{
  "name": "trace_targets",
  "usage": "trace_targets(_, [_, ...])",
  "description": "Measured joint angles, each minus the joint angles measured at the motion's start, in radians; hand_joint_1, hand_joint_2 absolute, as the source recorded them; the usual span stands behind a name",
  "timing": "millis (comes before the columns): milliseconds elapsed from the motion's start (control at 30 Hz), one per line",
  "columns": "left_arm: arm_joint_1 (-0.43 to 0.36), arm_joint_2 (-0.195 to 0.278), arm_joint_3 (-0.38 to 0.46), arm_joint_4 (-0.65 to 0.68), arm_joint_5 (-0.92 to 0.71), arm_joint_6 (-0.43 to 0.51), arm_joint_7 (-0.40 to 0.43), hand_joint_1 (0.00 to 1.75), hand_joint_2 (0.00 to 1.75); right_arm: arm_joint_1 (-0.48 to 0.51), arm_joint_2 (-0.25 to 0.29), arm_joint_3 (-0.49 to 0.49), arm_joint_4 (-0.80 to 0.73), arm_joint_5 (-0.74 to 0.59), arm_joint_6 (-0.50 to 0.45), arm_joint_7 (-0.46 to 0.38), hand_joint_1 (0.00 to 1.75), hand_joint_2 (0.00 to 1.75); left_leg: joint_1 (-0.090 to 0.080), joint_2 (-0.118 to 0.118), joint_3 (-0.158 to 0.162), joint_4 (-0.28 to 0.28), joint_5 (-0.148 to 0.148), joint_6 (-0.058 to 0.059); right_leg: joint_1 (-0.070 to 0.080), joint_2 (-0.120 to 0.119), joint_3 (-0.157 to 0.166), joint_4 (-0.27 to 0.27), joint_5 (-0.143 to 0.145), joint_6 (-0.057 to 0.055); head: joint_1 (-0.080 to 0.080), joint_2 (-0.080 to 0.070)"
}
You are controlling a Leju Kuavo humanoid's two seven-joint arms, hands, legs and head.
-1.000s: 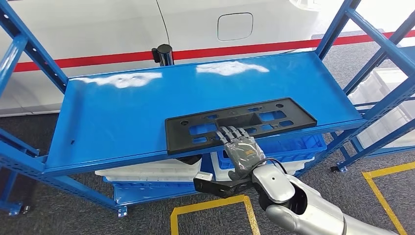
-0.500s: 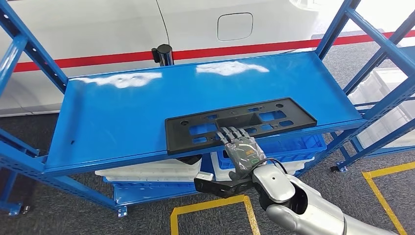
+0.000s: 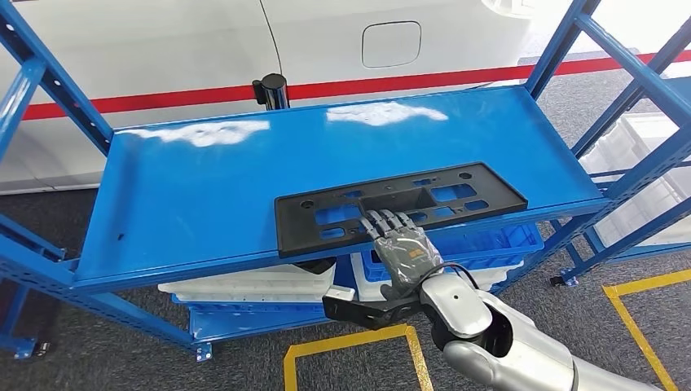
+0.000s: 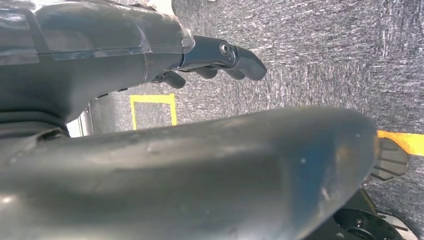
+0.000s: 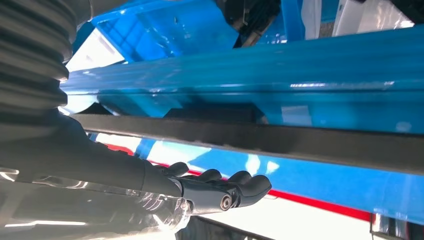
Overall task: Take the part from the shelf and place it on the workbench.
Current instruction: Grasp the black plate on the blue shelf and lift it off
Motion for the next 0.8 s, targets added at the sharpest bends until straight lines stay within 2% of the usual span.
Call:
trace_targets(233, [0.000,0.000,0.000,0.000,0.005,0.004,0.000,0.00,0.00,0.003,0.000,-0.017,-0.015,0.068,-0.024,0.000,0.00,1.75,0.000,0.000,0.000,0.000,0.000,0.000,0.000,0.000,0.000,0.000,0.000,0.000,0.000,0.000])
trace_targets(800, [0.000,-0.001,0.000,0.000,0.005,0.003,0.000,0.00,0.00,0.011,0.000,-0.040,-0.033,0.072,-0.026,0.000,0.00,1.75,0.000,0.000,0.000,0.000,0.000,0.000,0.000,0.000,0.000,0.000,0.000,0.000,0.000,0.000])
